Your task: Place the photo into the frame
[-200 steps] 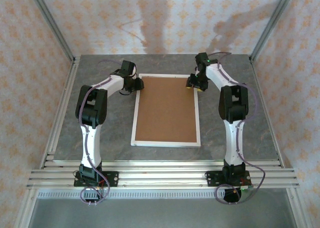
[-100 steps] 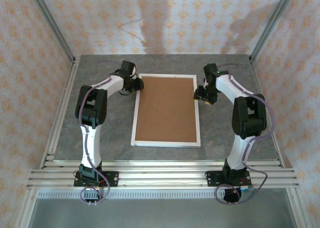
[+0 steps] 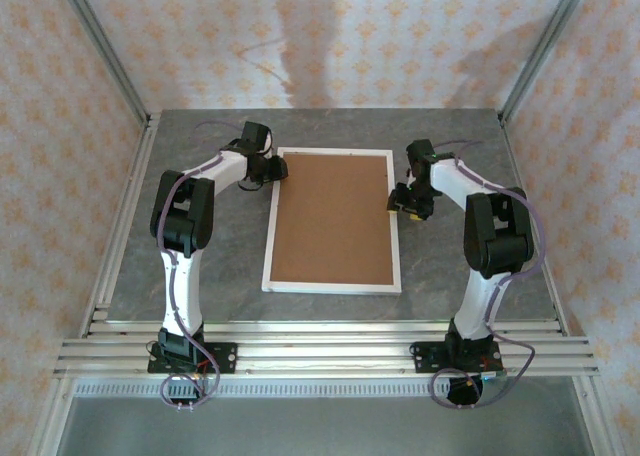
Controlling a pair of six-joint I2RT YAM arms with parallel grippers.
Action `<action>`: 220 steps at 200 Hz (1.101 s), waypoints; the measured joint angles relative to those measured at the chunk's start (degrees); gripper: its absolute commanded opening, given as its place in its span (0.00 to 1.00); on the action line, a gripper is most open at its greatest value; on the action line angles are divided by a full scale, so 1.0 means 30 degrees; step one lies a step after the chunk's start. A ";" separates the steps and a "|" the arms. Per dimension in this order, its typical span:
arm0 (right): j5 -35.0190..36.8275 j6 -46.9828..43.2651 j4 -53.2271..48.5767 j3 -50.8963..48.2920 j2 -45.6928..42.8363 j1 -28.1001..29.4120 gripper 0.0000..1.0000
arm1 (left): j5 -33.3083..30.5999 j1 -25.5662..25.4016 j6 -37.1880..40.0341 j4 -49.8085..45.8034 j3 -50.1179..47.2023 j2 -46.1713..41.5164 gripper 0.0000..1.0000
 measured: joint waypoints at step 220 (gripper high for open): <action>-0.0612 0.0889 0.1333 -0.1144 -0.0175 0.0583 0.57 | 0.0007 0.0000 -0.0291 0.0444 -0.0379 -0.0160 0.31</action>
